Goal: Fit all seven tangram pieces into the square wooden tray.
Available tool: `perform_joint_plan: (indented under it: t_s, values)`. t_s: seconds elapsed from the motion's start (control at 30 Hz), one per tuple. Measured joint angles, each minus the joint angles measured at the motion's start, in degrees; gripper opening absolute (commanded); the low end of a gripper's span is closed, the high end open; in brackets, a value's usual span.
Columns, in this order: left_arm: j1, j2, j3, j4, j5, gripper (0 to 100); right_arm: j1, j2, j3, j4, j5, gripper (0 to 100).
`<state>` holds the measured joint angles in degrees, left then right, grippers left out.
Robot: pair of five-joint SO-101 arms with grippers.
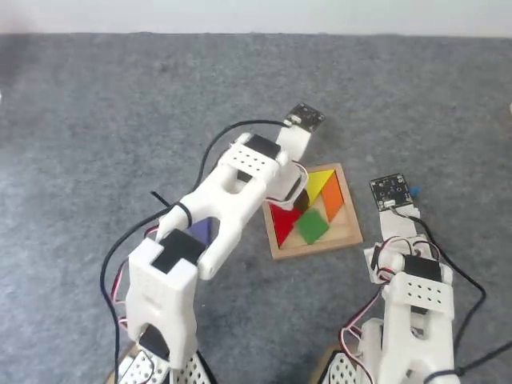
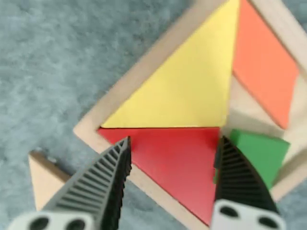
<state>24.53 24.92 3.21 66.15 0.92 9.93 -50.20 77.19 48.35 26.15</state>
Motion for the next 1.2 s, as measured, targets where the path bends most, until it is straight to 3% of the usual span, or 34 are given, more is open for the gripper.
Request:
perform_joint_plan:
  t_s: [0.43,1.2]
  values:
    - [0.7,-7.47,8.44,-3.43,0.35,28,0.0,0.0,0.0,0.0,0.0,27.0]
    - [12.4,-7.47,8.44,-7.03,-0.79,28,0.0,0.0,0.0,0.0,0.0,27.0]
